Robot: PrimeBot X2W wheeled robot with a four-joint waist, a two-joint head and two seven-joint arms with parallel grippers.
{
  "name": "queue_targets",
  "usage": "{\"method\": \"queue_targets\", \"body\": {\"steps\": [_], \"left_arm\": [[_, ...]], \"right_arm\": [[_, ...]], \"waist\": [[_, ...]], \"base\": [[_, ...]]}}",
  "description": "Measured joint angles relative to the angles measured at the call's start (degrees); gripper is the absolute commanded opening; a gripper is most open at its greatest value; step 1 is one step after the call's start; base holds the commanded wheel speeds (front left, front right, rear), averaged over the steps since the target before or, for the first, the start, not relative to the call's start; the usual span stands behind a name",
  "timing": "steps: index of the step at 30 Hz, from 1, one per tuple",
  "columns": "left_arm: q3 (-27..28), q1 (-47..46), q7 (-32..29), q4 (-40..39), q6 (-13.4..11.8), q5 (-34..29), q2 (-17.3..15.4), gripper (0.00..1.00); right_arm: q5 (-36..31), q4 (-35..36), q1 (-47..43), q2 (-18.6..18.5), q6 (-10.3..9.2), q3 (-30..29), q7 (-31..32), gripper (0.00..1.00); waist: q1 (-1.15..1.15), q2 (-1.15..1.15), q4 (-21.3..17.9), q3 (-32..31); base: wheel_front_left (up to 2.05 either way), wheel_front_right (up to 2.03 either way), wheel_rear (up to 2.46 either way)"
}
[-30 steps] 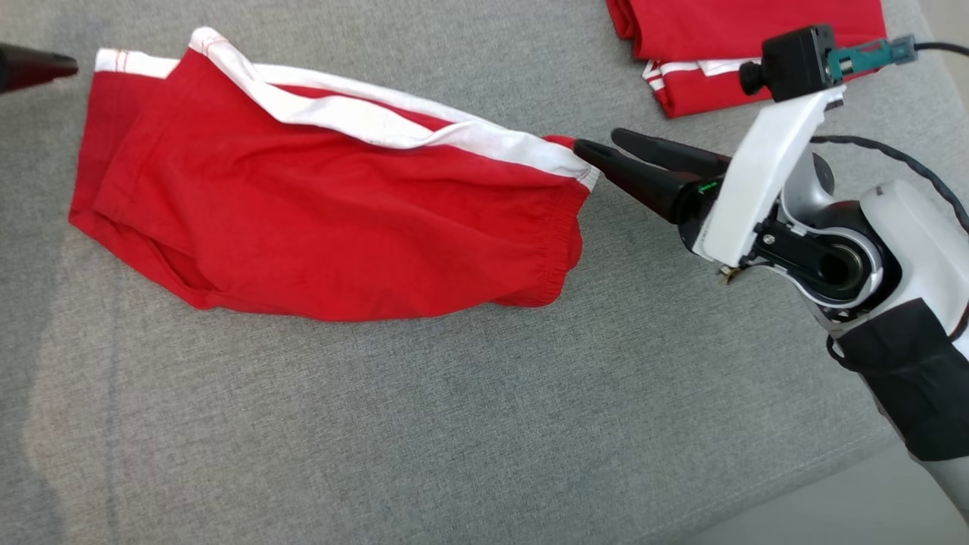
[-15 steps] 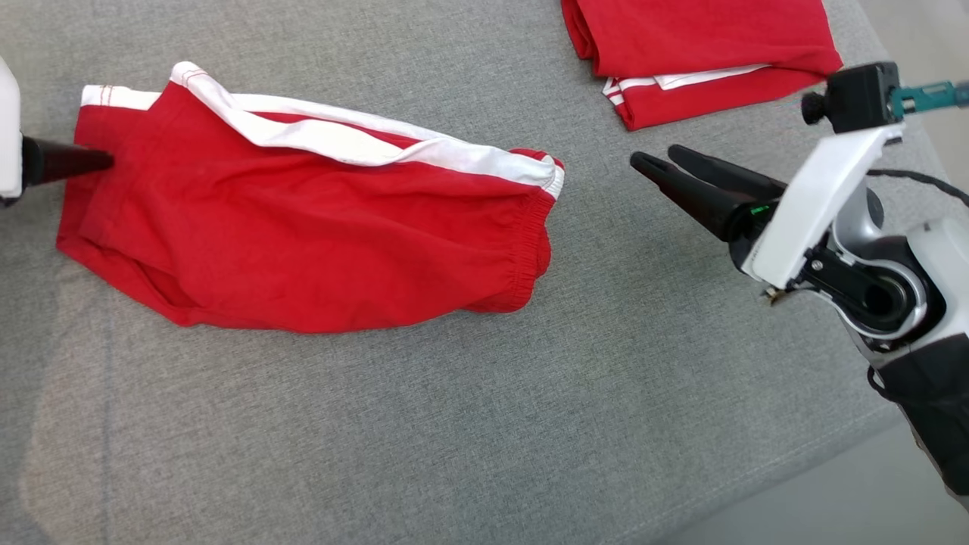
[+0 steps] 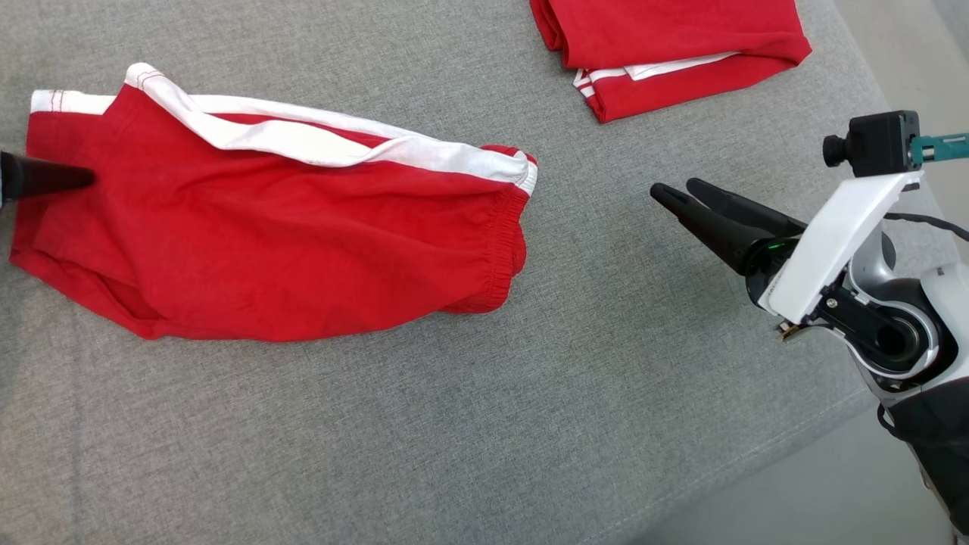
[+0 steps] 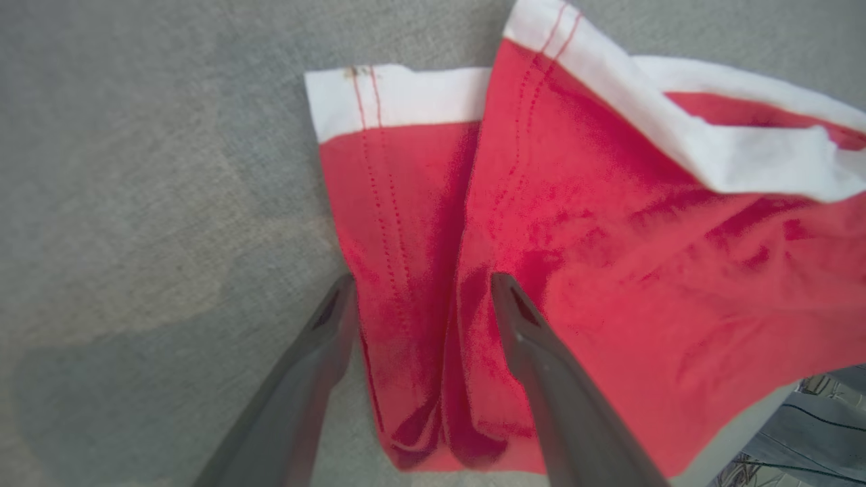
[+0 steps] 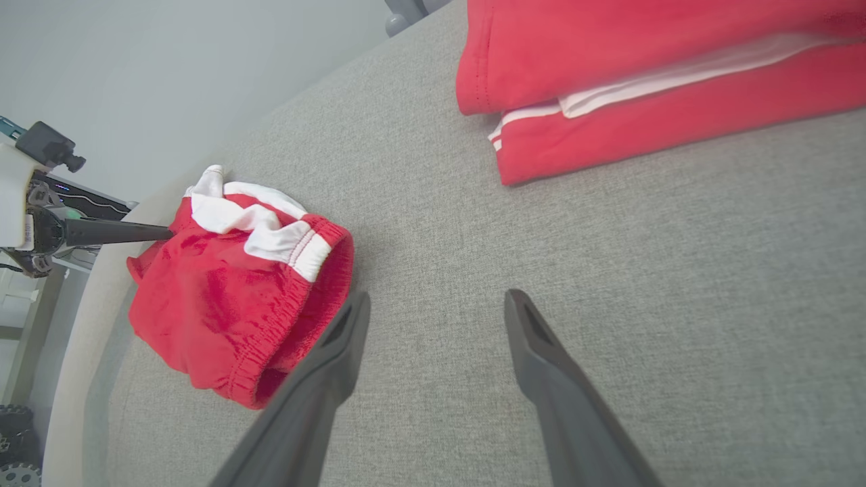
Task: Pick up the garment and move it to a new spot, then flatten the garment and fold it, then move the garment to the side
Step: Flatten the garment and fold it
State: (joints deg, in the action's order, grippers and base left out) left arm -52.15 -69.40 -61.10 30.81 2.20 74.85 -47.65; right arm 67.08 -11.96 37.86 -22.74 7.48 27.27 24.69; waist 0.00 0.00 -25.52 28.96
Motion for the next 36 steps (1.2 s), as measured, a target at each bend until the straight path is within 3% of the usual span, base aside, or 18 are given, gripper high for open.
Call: {"method": "queue_targets", "body": {"steps": [7,8,9,11,21,36], "left_arm": [[1.05,1.12,-1.92,-1.96,-0.30,3.41,0.63,1.00],[1.02,1.12,-1.93,-2.19,-0.49,3.33,0.47,0.76],[1.02,1.12,-1.92,-2.27,-0.62,3.31,0.29,0.46],[1.03,1.12,-1.89,-2.36,-0.76,3.23,0.10,0.00],[1.11,5.12,-0.23,-2.24,-0.24,4.93,1.79,0.00],[0.05,17.06,4.50,-1.02,0.82,7.48,1.31,0.00]], "right_arm": [[-0.58,0.03,-2.09,0.26,-0.01,-1.96,0.23,1.00],[-0.70,0.04,-2.10,0.43,0.00,-2.15,0.48,1.00],[-0.86,0.08,-2.10,0.64,0.00,-2.29,0.51,1.00],[-1.05,0.09,-2.11,0.99,0.00,-2.45,0.68,1.00],[-2.30,-0.69,-4.02,1.11,-0.01,-3.68,1.65,1.00],[-2.02,-2.26,-10.99,0.73,0.00,-5.54,3.71,1.00]], "waist": [[0.00,0.00,0.06,-0.12],[0.00,0.00,0.05,-0.11],[0.00,0.00,0.03,-0.09],[0.00,0.00,-0.01,-0.06],[0.00,0.00,1.62,-2.82],[0.00,0.00,8.64,-14.18]], "base": [[0.00,0.00,0.00],[0.00,0.00,0.00],[0.00,0.00,0.00],[0.00,0.00,0.00],[0.00,0.00,0.00],[0.00,0.00,0.00]]}}
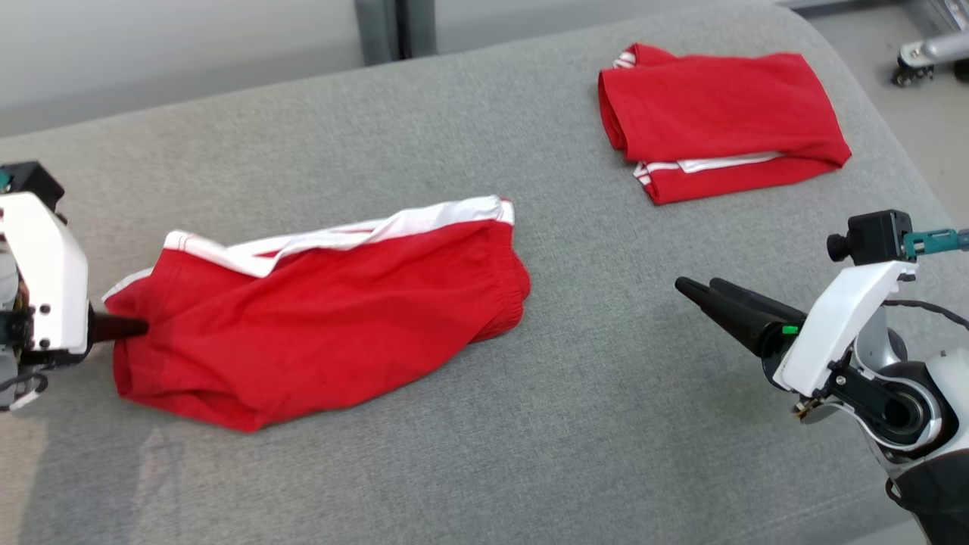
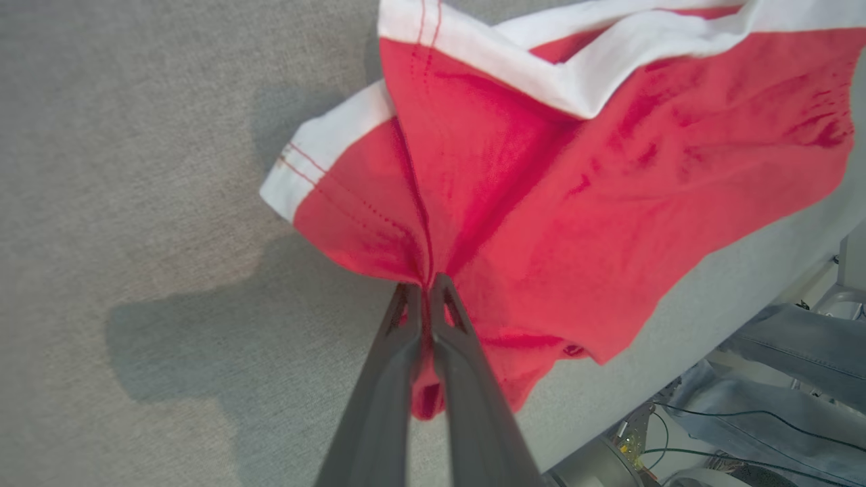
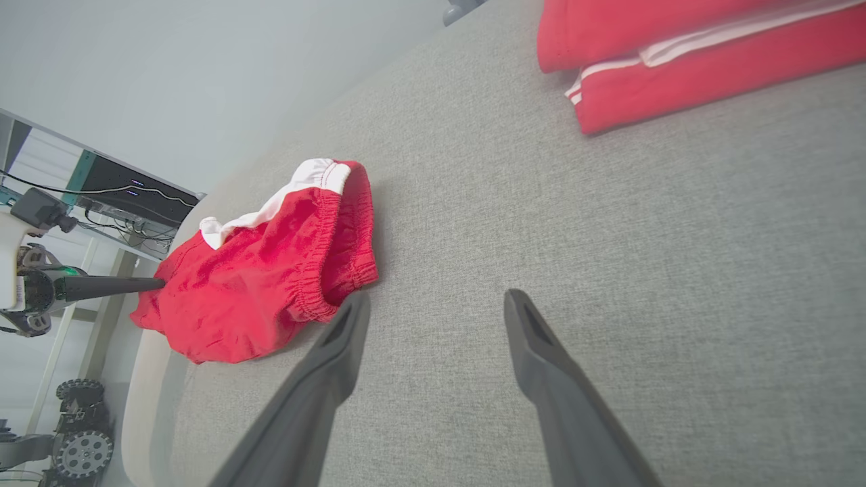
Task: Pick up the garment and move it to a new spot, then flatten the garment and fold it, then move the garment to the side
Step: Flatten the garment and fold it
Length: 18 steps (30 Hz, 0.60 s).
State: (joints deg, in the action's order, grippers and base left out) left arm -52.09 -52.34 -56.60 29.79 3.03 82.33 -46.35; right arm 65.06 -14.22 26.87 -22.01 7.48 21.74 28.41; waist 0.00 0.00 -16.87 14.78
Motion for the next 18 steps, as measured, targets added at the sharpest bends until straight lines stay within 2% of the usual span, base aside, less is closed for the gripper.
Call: {"method": "queue_targets", "body": {"steps": [9,11,15,18], "left_arm": [[-0.55,3.08,0.23,-1.01,-0.77,0.31,-3.01,0.00],[-0.66,3.55,0.73,-1.02,-0.94,-0.26,-3.00,1.00],[-0.69,3.93,2.00,-0.68,-1.42,-0.65,-2.04,1.00],[-0.71,3.93,2.49,-0.59,-1.22,-0.78,-1.72,1.00]], "right_arm": [[0.67,0.51,-1.88,-0.25,0.00,-1.09,0.49,1.00],[0.37,0.48,-1.88,-0.19,0.00,-1.18,0.88,1.00],[-0.41,0.70,-1.68,-0.08,0.00,-1.26,1.05,1.00],[-0.94,2.41,-1.30,0.08,0.00,-1.93,-1.19,1.00]], "waist": [[0.00,0.00,2.45,-2.83],[0.00,0.00,2.66,-2.77],[0.00,0.00,3.11,-2.88],[0.00,0.00,3.59,-3.44]], "base": [[0.00,0.00,0.00],[0.00,0.00,0.00],[0.00,0.00,0.00],[0.00,0.00,0.00]]}}
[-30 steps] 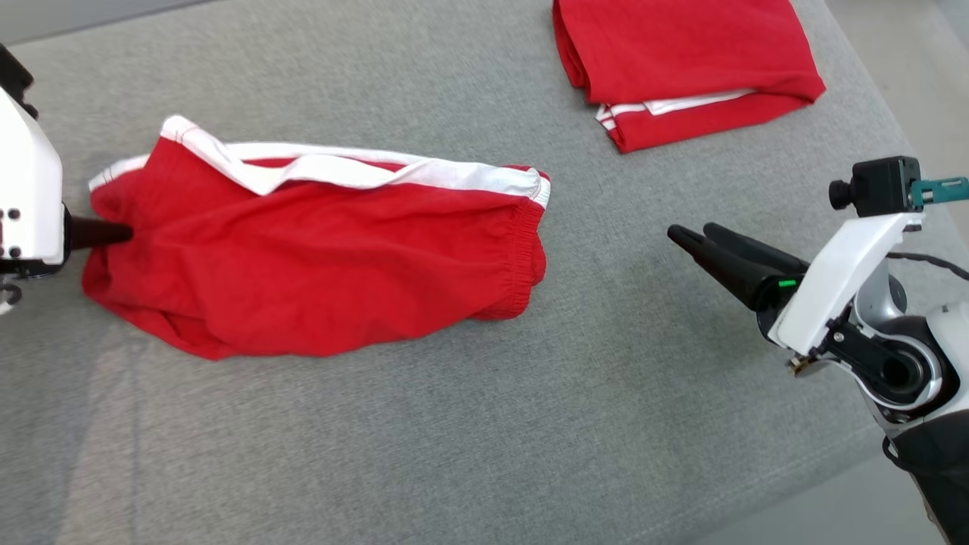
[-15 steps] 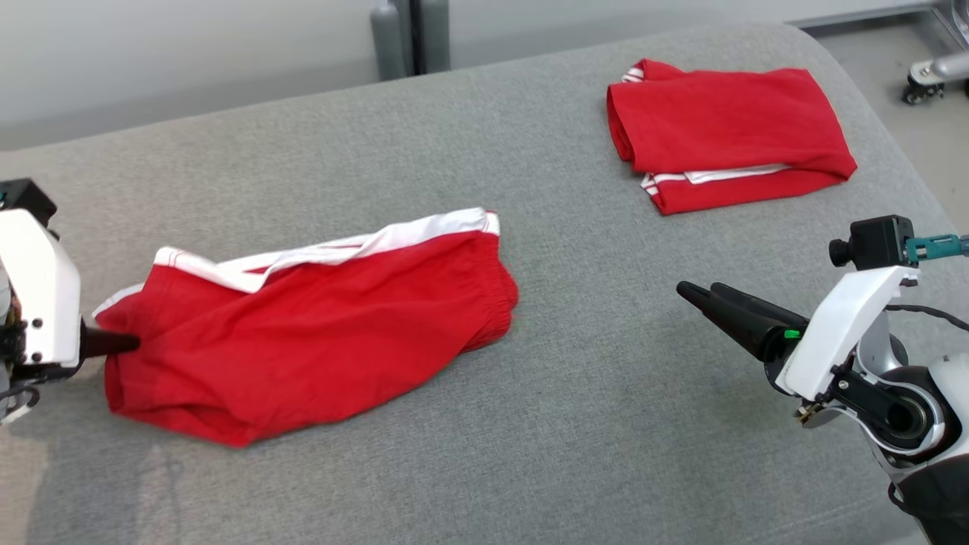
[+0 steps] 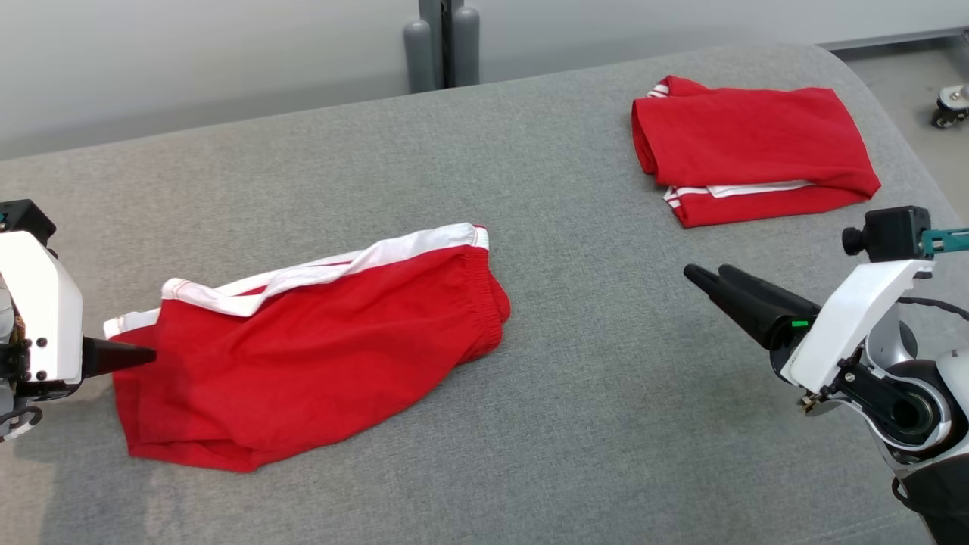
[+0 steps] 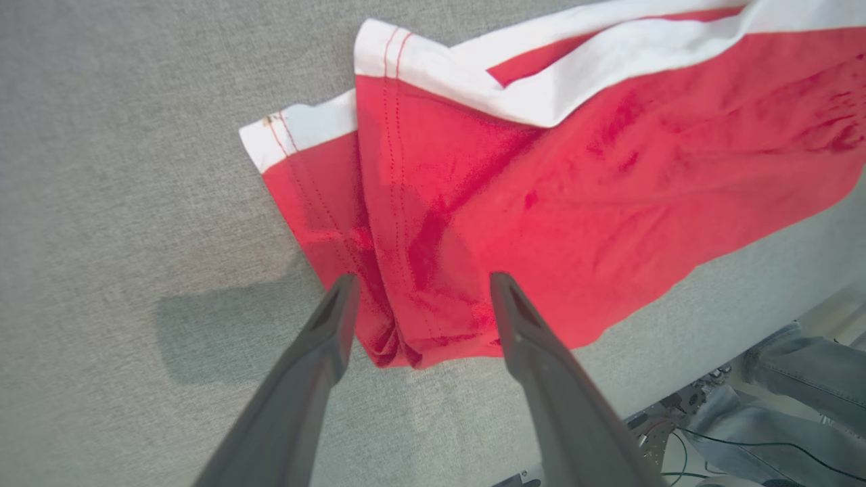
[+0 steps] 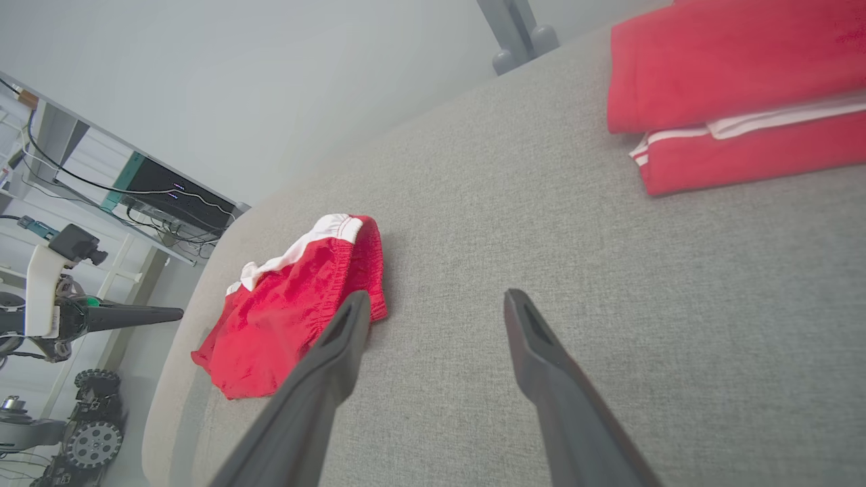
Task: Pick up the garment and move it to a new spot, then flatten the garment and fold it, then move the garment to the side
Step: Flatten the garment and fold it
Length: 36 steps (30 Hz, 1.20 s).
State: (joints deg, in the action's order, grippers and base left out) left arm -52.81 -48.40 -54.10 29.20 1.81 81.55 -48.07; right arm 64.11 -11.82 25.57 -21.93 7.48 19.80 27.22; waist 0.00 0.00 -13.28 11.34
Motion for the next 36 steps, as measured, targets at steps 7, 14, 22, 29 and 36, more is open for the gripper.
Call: {"method": "queue_targets", "body": {"steps": [7,14,22,29,36], "left_arm": [[1.12,-0.13,6.44,-2.60,1.75,-2.83,-1.01,1.00],[4.08,3.37,22.74,-9.09,1.03,-7.37,-1.92,1.00],[8.21,12.74,45.52,-15.82,-7.28,-12.51,-1.37,1.00],[12.07,22.81,64.88,-21.80,-13.78,-15.07,1.30,1.00],[14.32,29.47,68.87,-25.84,-17.92,-20.45,5.00,1.00]], "right_arm": [[-1.18,1.63,-0.07,-0.32,0.00,0.91,-5.19,1.00],[-3.15,-0.74,-0.08,0.09,0.00,3.24,-10.38,1.00],[-5.14,-5.90,-0.23,0.80,0.00,4.65,-16.86,1.00],[-7.80,-8.75,-0.55,1.04,0.00,6.27,-23.25,1.00],[-10.78,-12.87,-0.34,1.91,0.00,7.77,-27.89,1.00]], "waist": [[0.00,0.00,2.22,-1.95],[0.00,0.00,6.06,-3.51],[0.00,0.00,11.31,-5.02],[0.00,0.00,14.63,-6.47],[0.00,0.00,16.29,-6.53]], "base": [[0.00,0.00,0.00],[0.00,0.00,0.00],[0.00,0.00,0.00],[0.00,0.00,0.00],[0.00,0.00,0.00]]}}
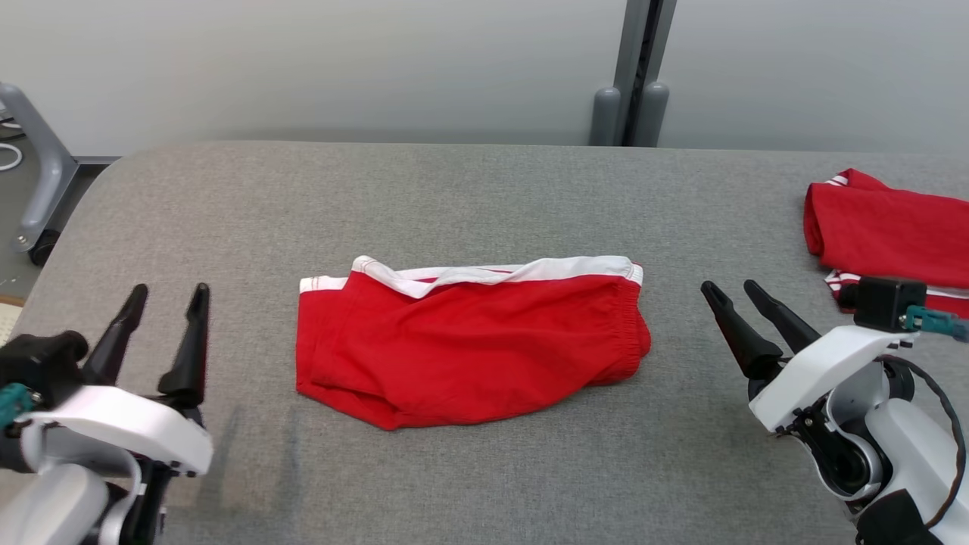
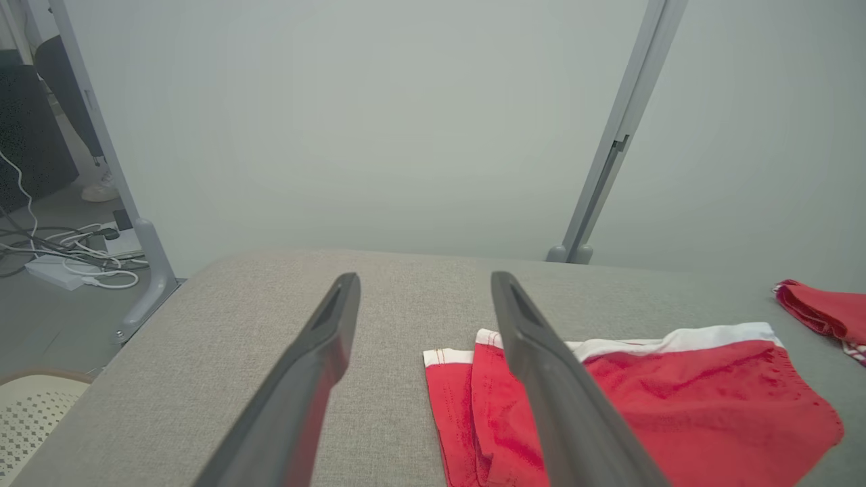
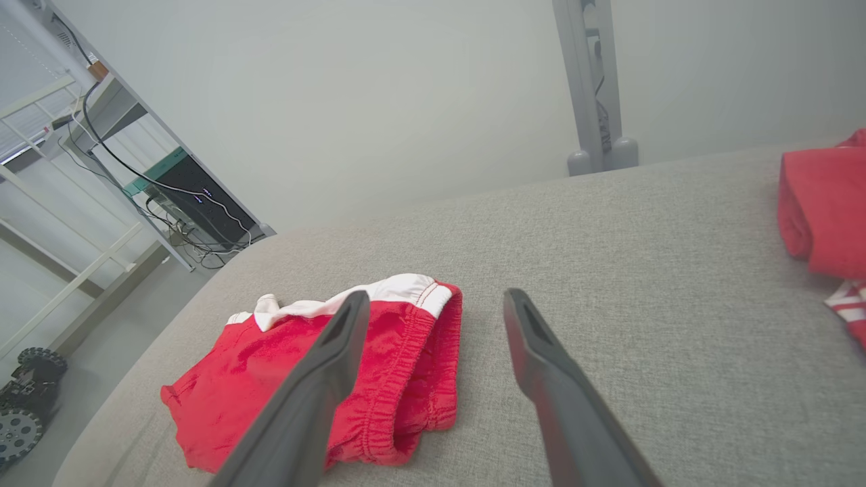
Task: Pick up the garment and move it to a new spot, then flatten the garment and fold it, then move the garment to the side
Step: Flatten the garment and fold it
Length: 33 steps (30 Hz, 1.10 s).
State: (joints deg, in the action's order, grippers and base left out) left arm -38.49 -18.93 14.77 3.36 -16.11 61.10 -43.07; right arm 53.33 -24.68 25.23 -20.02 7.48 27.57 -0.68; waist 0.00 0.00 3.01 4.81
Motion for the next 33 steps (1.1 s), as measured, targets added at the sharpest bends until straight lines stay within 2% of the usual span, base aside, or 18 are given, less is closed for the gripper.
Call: {"method": "queue_targets", "body": {"steps": [4,8,13,19,28,33], "left_arm": [[5.20,3.49,0.16,-2.14,-1.49,-6.68,4.49,1.00],[10.62,8.99,0.30,-2.53,-1.66,-11.98,9.99,1.00],[15.55,13.22,0.30,-1.45,1.00,-15.23,16.24,1.00],[16.58,13.61,0.30,1.66,5.19,-18.83,19.90,1.00],[16.49,12.80,0.31,6.72,9.21,-21.41,24.93,1.00],[17.13,12.78,0.31,8.82,10.62,-22.47,26.74,1.00]], "right_arm": [[-0.99,-3.03,0.10,0.92,0.00,0.19,-2.68,1.00],[-2.03,-5.98,0.28,2.67,0.00,0.73,-4.67,1.00],[-0.18,-8.72,1.60,4.94,0.00,2.33,-4.80,1.00],[2.86,-13.47,6.32,5.72,0.00,5.28,-2.18,1.00],[6.19,-22.71,10.12,5.41,0.00,9.53,3.38,1.00],[9.49,-27.00,10.15,5.97,0.00,9.55,6.78,1.00]], "waist": [[0.00,0.00,0.91,-0.02],[0.00,0.00,1.02,0.09],[0.00,0.00,0.87,0.84],[0.00,0.00,1.84,2.13],[0.00,0.00,5.81,2.81],[0.00,0.00,7.81,2.74]], "base": [[0.00,0.00,0.00],[0.00,0.00,0.00],[0.00,0.00,0.00],[0.00,0.00,0.00],[0.00,0.00,0.00],[0.00,0.00,0.00]]}}
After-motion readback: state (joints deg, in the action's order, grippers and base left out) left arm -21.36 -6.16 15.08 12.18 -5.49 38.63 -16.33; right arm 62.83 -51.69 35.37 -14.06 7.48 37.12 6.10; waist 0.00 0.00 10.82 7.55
